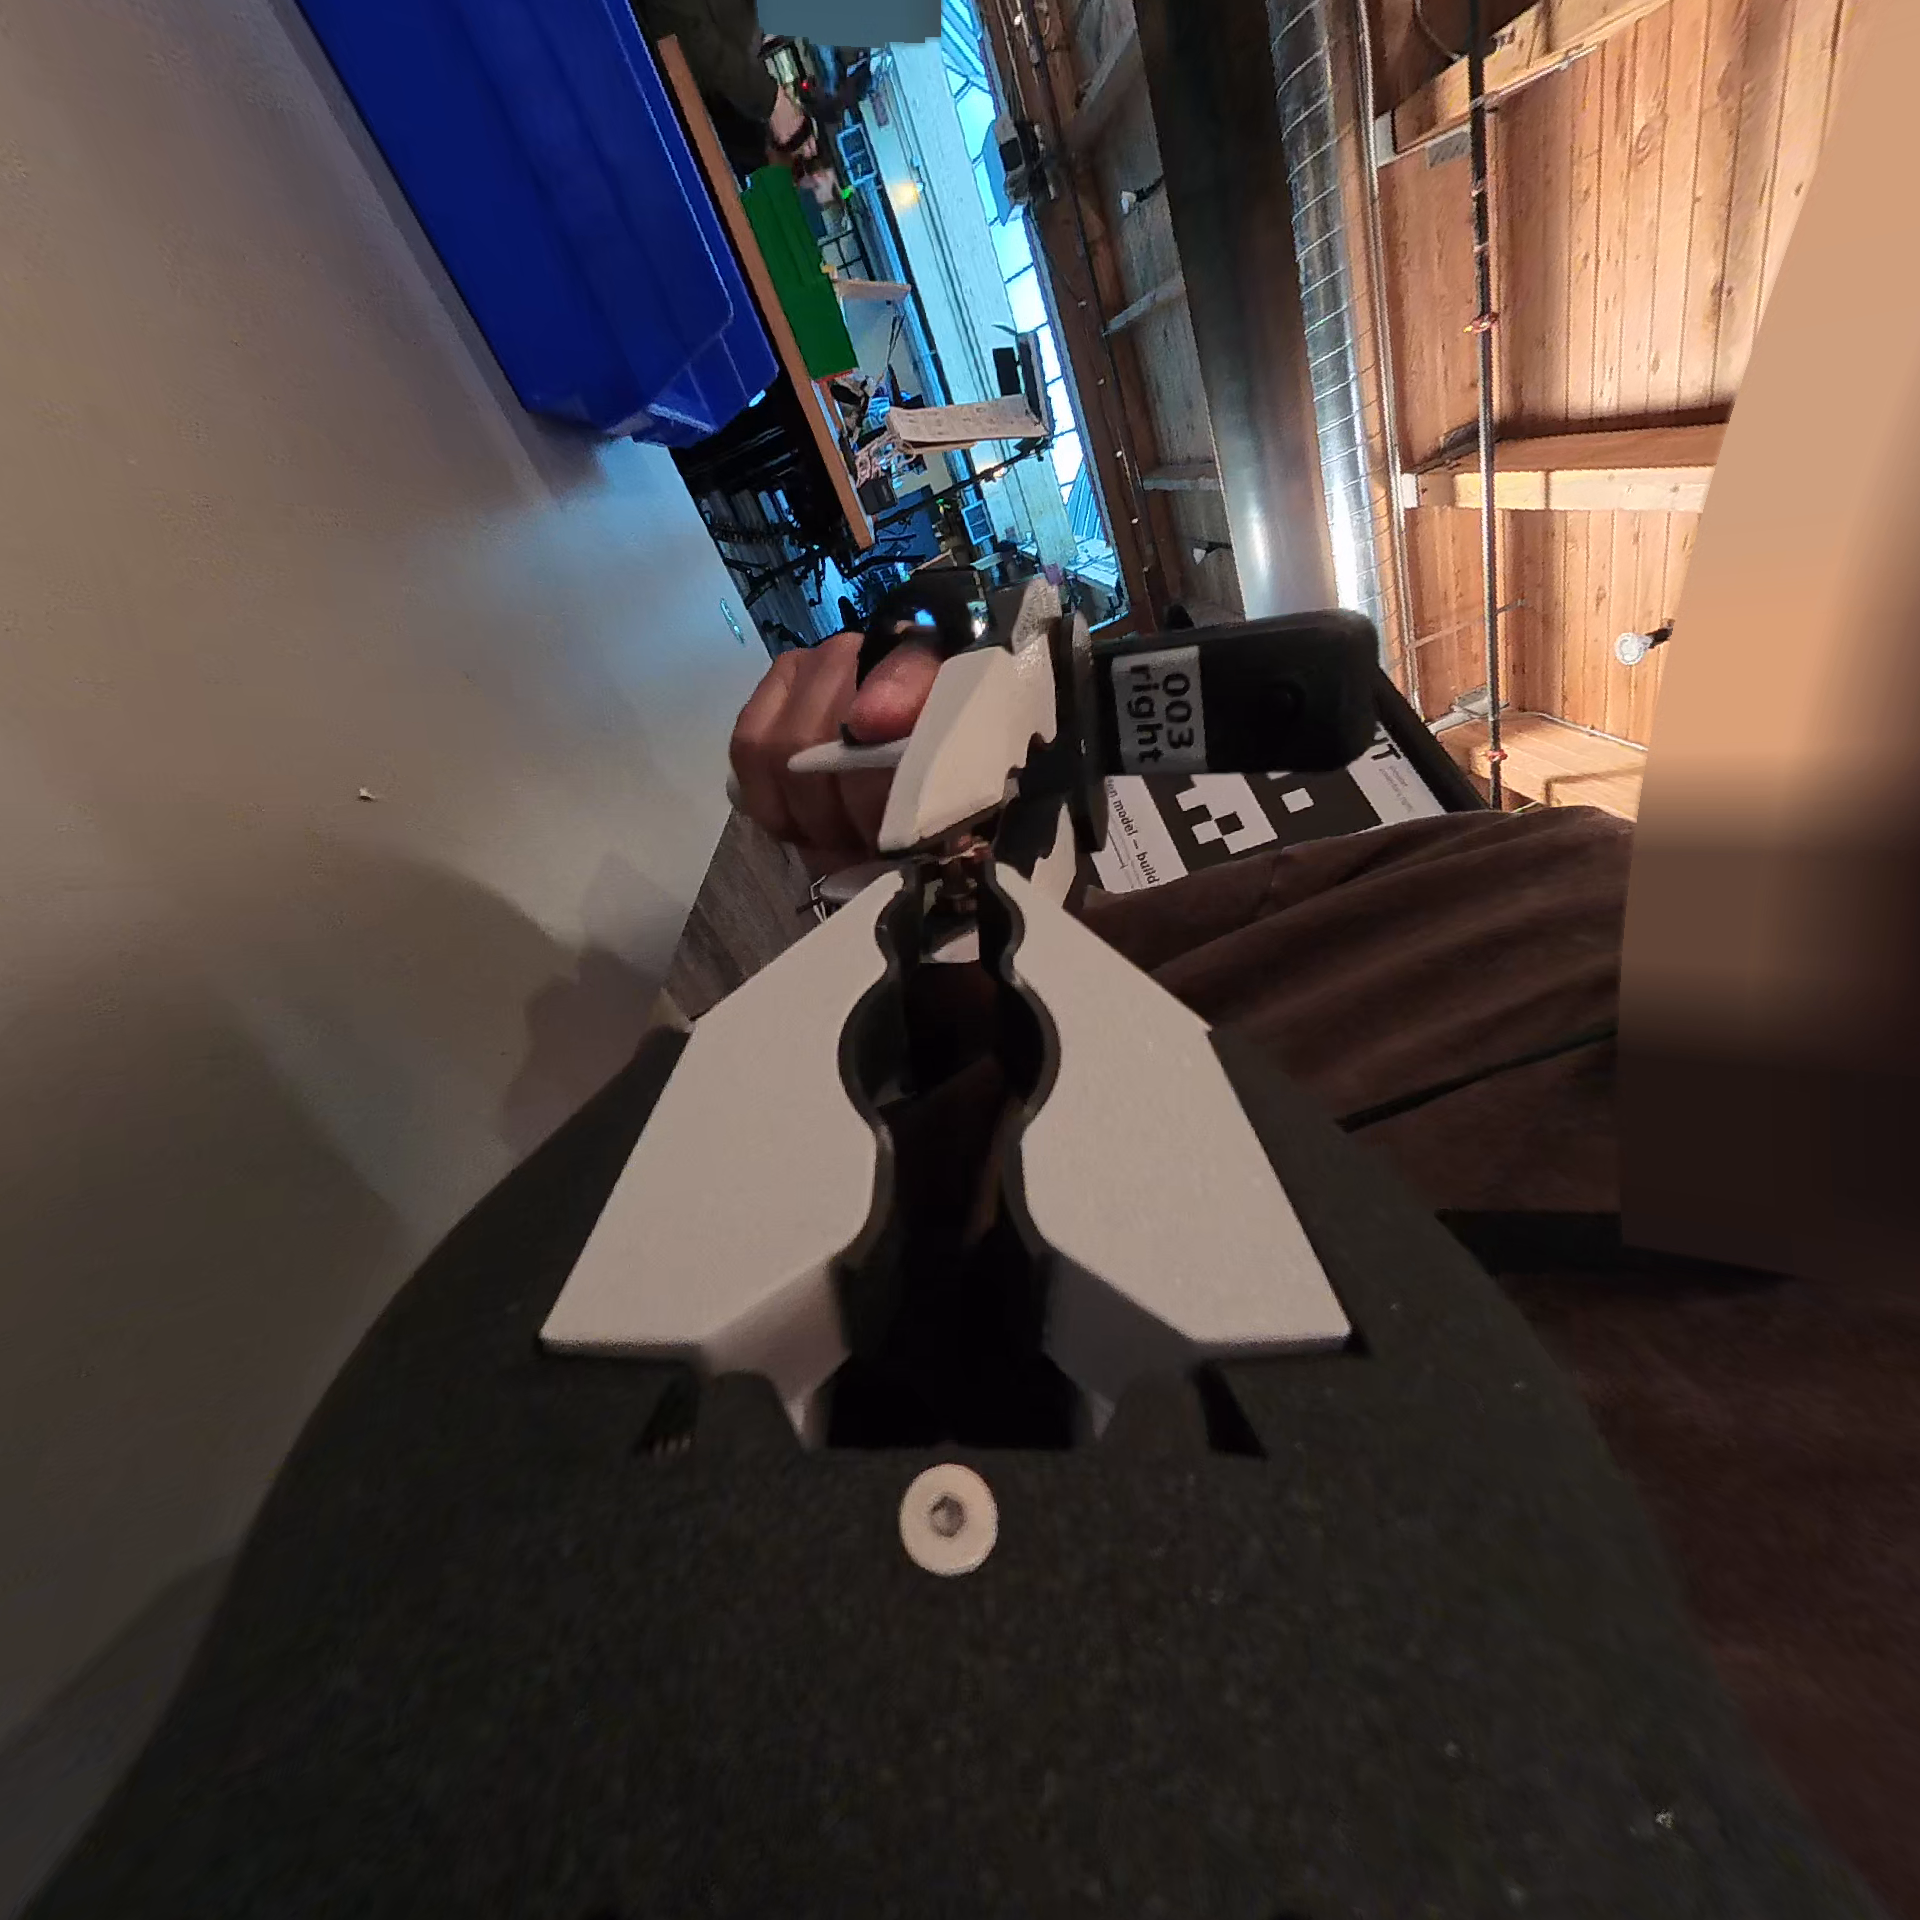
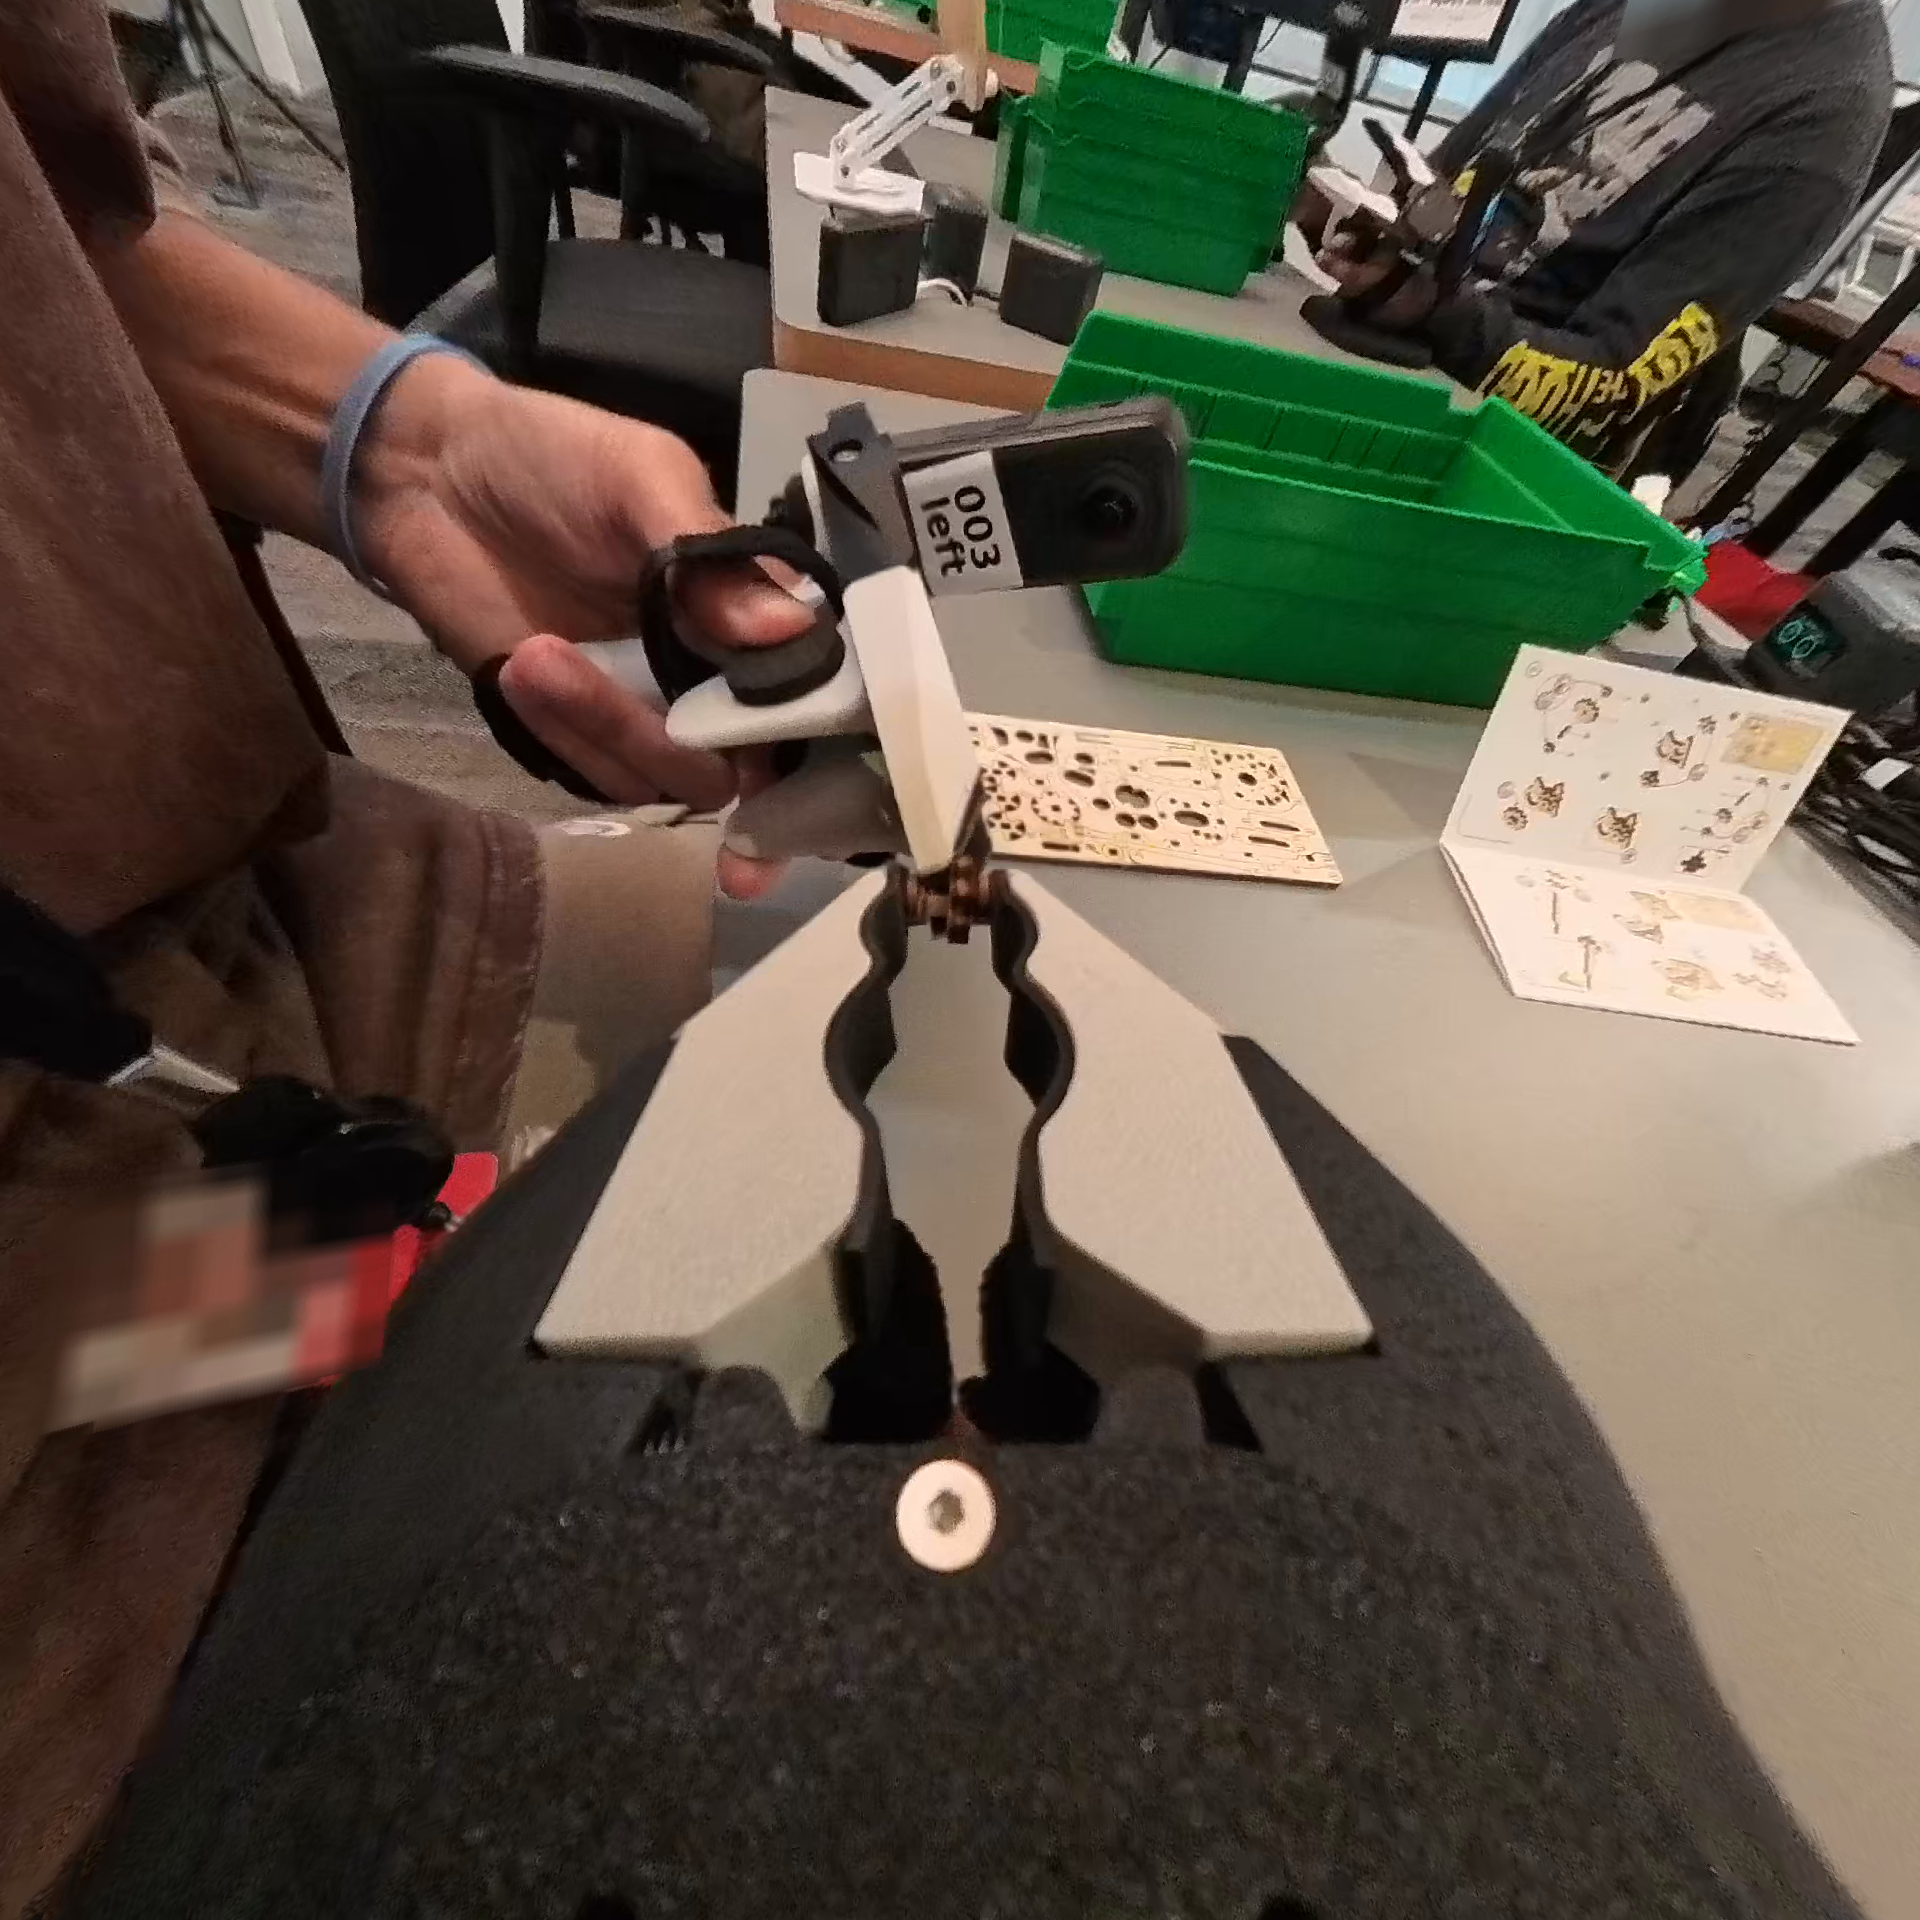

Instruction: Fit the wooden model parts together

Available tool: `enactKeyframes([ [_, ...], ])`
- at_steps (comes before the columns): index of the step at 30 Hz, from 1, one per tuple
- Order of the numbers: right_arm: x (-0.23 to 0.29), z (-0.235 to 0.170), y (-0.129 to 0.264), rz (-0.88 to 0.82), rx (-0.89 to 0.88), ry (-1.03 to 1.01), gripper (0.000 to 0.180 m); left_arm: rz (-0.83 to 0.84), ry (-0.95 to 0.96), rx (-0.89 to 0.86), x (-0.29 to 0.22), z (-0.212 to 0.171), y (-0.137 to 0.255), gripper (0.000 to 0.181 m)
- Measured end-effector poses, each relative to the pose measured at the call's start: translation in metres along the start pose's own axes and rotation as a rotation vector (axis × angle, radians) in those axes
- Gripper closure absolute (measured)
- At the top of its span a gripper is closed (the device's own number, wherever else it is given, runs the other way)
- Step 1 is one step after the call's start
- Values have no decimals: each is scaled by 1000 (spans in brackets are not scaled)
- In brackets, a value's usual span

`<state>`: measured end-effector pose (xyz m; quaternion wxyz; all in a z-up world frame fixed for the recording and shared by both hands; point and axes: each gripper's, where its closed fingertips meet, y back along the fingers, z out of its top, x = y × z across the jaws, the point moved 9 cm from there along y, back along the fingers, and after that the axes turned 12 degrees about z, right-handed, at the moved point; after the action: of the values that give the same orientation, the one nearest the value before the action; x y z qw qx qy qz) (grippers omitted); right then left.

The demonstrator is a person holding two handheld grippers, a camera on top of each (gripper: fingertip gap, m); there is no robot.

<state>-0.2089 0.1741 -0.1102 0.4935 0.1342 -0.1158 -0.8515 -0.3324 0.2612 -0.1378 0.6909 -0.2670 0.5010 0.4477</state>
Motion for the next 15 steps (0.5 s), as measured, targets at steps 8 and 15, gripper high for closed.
enactKeyframes([
  [8,-3,1,-2,34,-96,-98,164,18,-61,-18,-6,2,4,173],
  [15,-22,-8,24,68,-199,-264,142,292,-496,-67,-16,14,19,172],
])
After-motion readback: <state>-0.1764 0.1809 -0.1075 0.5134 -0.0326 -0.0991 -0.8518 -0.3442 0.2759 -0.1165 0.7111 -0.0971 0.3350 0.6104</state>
